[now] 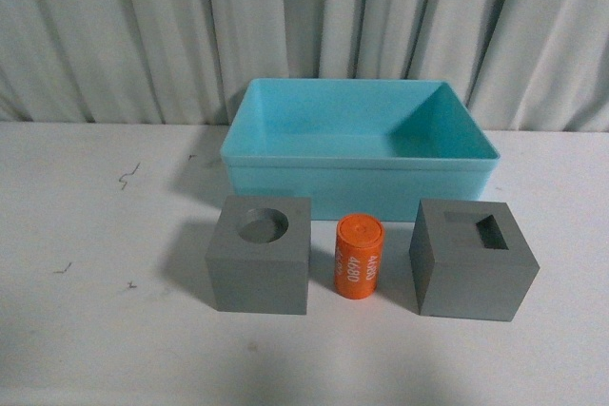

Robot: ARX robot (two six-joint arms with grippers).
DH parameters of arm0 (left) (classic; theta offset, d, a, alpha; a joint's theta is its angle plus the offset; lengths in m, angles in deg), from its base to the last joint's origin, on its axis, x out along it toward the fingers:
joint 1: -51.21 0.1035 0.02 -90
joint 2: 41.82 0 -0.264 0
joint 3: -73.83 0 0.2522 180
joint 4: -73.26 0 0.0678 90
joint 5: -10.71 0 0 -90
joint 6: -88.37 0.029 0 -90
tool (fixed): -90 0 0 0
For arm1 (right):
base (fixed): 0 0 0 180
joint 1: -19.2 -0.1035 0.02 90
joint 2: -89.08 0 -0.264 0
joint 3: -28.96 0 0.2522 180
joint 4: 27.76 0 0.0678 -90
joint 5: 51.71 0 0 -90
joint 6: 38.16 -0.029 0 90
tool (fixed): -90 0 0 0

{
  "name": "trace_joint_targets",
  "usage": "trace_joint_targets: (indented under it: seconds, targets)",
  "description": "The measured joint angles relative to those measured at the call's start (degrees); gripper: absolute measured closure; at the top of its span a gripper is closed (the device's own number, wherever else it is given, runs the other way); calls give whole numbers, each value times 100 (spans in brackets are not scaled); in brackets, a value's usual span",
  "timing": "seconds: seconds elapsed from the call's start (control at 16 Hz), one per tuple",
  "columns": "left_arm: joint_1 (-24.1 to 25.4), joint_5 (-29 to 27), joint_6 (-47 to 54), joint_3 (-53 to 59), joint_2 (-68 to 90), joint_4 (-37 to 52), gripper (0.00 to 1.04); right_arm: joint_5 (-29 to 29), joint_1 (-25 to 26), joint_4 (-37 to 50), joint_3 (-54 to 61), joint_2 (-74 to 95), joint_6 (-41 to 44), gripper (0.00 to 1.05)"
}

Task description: Place gray and orange parts in blue box

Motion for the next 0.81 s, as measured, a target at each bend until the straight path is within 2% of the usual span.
trace_joint_targets:
  seconds: [0.38,0.44,0.5,0.62,0.69,0.81]
  targets:
    - [0,0,0,0,0,0,7,0,0,0,0,0,0,6]
    - [0,0,0,0,0,0,7,249,81,-579,-166,146,-76,6]
    - [0,11,2,0,0,2,7,997,481,-1399,-678,1248,-129,6]
    - [0,2,2,0,0,0,7,1727,1113,-973,-1294,2964,109,6]
    - [0,2,2,0,0,0,7,2347,1351,-422,-1853,4162,625,6]
    - [0,0,2,0,0,0,7,2577,1572,190,-2538,5694,1113,6]
